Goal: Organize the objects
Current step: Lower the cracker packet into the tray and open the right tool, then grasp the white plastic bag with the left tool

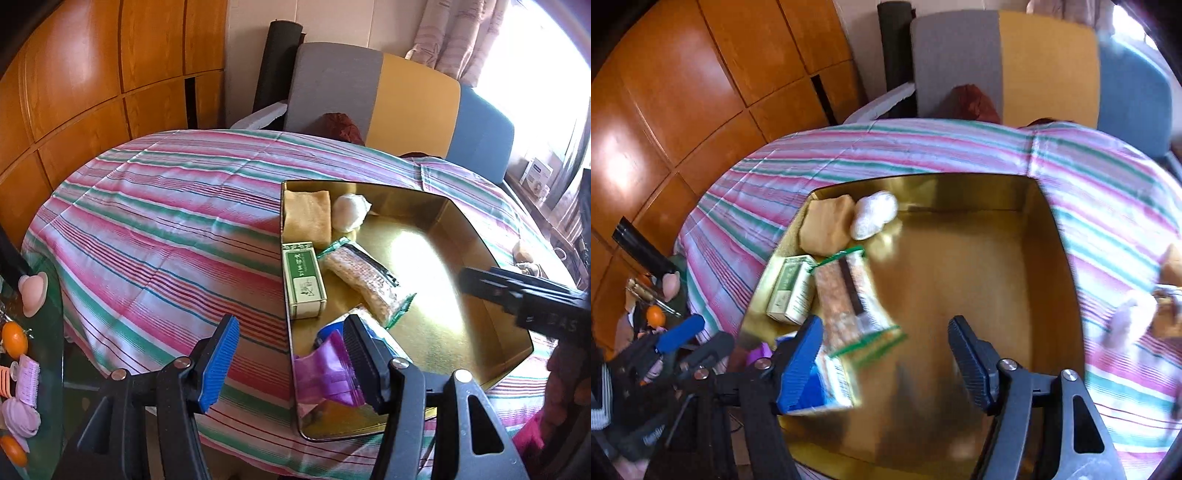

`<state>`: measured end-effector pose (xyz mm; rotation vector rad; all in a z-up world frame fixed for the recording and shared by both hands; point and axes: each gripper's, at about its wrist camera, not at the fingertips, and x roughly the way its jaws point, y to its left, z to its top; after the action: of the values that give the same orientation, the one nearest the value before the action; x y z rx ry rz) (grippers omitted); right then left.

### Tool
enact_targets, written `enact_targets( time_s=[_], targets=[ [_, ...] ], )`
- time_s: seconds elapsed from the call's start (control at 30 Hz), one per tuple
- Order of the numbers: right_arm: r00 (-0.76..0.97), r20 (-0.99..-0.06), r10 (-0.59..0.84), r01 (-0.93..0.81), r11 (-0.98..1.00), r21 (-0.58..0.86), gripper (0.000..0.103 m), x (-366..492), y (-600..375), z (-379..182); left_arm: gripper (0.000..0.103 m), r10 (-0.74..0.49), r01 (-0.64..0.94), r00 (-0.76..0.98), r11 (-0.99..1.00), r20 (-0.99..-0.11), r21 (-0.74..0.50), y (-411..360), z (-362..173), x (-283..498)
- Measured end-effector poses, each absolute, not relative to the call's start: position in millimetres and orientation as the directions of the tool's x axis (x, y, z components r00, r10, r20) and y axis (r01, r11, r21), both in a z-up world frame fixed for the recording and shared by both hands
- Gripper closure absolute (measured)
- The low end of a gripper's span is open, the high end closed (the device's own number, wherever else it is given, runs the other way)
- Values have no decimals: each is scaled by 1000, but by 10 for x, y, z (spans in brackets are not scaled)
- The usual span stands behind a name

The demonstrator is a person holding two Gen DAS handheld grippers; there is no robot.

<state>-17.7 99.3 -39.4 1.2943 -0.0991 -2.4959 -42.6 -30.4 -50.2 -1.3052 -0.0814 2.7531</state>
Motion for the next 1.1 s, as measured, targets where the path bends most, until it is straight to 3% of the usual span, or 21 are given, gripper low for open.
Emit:
enact_targets(
  time_s=[0.5,0.73,0.83,0.93,1.1],
  targets=[
    [-652,-754,-84,28,-996,87,26,73,2439,-64,44,136,-111,-616,-990,-776,-85,-85,-493,-394],
    [-684,-725,80,-189,-979,70,24,171,3502,-58,44,168,-175,-590,-981,-790,-77,125,-469,-388],
    [-678,-722,138,-310,-944,111,24,279,3981,-218,44,191,-232,-586,-971,-788,-63,298,-411,-373],
    [-653,-749,108,-429,-869,248,25,341,4339,-335,44,220,-289,-584,-956,-781,-53,506,-336,-365],
    [-699,-709,97,-438,-841,317,25,404,4446,-257,44,284,-412,-564,-911,-776,-34,1022,-226,-364]
  ],
)
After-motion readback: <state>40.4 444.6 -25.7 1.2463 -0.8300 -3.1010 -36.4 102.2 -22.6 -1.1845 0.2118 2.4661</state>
